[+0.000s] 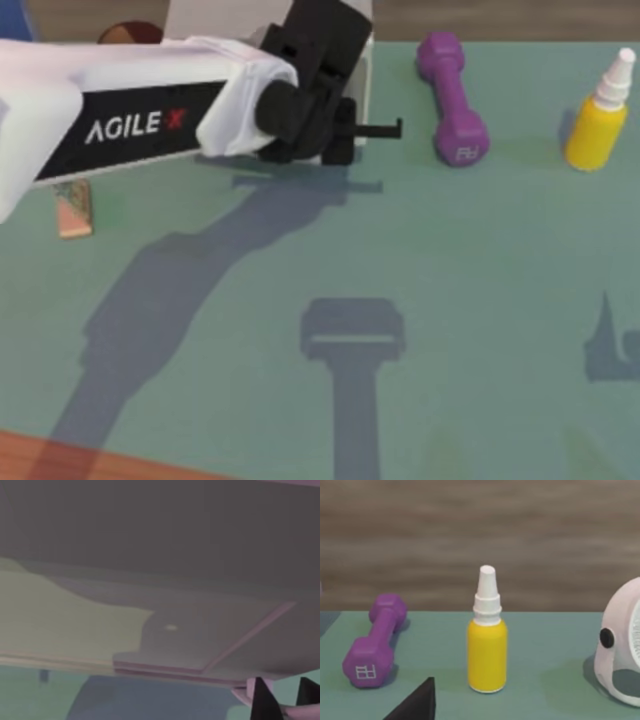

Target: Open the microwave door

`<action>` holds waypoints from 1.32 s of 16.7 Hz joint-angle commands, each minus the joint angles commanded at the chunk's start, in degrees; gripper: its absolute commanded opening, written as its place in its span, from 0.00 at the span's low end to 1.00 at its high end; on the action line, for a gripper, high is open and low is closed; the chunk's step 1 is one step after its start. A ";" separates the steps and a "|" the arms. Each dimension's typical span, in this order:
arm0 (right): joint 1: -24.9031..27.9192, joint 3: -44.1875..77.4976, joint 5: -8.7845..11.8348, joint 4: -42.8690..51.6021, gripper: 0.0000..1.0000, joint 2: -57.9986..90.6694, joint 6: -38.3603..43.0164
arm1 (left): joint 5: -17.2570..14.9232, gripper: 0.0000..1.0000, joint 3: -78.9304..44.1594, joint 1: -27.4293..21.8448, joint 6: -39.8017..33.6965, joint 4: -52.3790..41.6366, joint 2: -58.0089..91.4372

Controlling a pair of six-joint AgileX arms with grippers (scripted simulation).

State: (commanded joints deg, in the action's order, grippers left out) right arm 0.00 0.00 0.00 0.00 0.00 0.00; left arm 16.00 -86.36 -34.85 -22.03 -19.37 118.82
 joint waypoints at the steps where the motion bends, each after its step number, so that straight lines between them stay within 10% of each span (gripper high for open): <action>1: 0.00 0.00 0.00 0.00 1.00 0.00 0.00 | -0.35 0.00 0.59 0.18 0.49 0.46 -0.50; 22: 0.00 0.00 0.00 0.00 1.00 0.00 0.00 | -1.19 0.00 2.22 0.49 1.87 1.29 -1.38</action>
State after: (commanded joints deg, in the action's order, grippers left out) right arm 0.00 0.00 0.00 0.00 0.00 0.00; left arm 14.82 -84.14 -34.36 -20.17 -18.08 117.45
